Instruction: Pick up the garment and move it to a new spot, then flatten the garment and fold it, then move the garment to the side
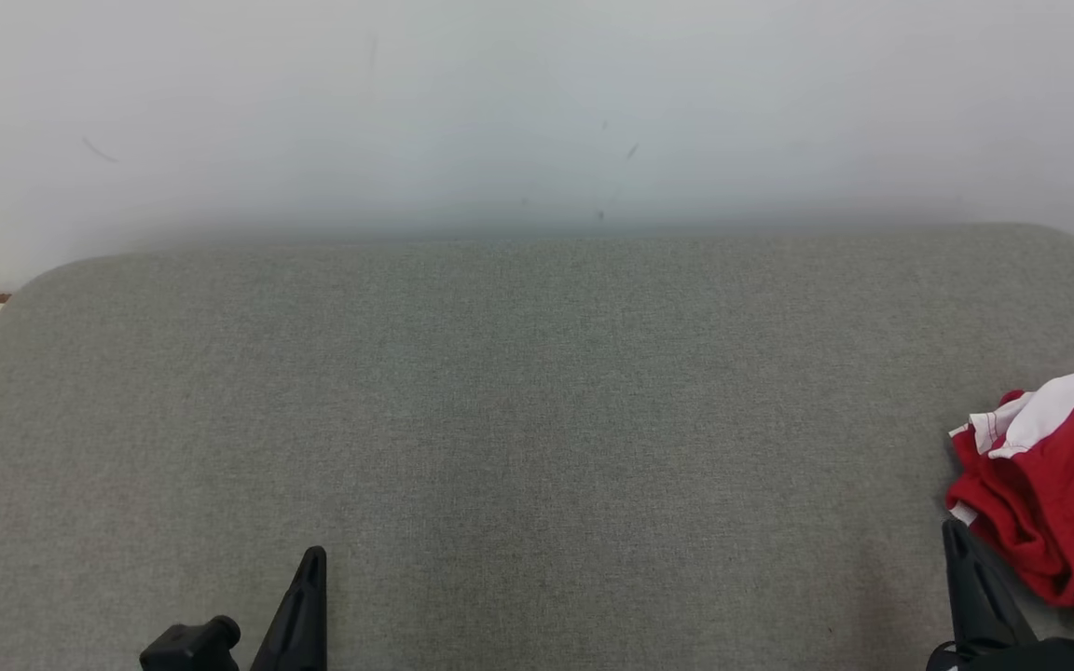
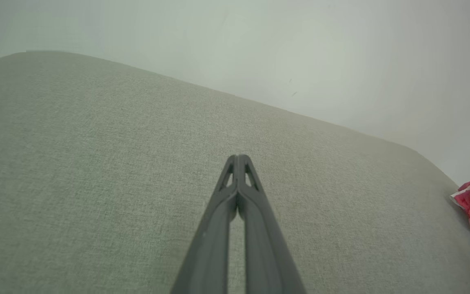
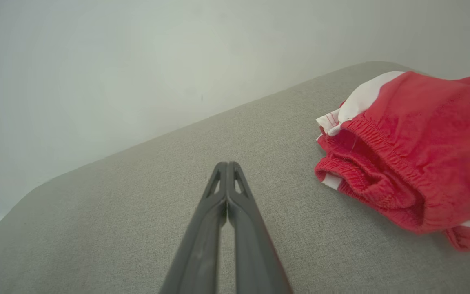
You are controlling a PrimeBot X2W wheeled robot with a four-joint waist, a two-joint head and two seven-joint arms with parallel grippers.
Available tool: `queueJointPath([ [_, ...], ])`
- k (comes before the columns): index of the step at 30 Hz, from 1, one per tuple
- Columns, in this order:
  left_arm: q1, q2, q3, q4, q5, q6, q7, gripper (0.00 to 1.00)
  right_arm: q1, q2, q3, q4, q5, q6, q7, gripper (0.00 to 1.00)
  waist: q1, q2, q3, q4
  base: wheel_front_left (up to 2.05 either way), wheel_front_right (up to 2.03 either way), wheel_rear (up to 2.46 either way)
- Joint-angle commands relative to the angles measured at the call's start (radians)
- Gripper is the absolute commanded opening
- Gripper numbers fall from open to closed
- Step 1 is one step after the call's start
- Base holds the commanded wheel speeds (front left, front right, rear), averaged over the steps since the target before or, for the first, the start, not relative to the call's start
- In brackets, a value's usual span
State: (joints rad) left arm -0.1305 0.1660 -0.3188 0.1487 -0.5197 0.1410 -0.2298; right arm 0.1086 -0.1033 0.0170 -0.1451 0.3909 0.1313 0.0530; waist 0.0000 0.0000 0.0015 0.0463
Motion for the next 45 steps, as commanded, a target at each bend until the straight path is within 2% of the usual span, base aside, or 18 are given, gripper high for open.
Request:
queueJointPath([
  [1,-0.036,0.001,-0.002,-0.001,-0.036,-0.008,-0.005,0.00,-0.027,-0.014,-0.014,0.000,0.041,0.000,0.004,0.00,0.0000,0.0000,0.000,0.000,0.00,0.00,0.00],
  [22,-0.112,-0.032,-0.038,0.096,-0.386,-0.083,-0.014,0.00,-0.115,-0.056,-0.147,0.168,0.402,0.000,0.095,0.00,0.0000,0.0000,0.002,-0.010,0.00,0.00,0.00],
  [45,-0.171,-0.059,-0.070,0.176,-0.679,-0.146,-0.020,0.00,-0.194,-0.079,-0.283,0.310,0.680,0.000,0.187,0.00,0.0000,0.0000,0.005,-0.019,0.00,0.00,0.00],
])
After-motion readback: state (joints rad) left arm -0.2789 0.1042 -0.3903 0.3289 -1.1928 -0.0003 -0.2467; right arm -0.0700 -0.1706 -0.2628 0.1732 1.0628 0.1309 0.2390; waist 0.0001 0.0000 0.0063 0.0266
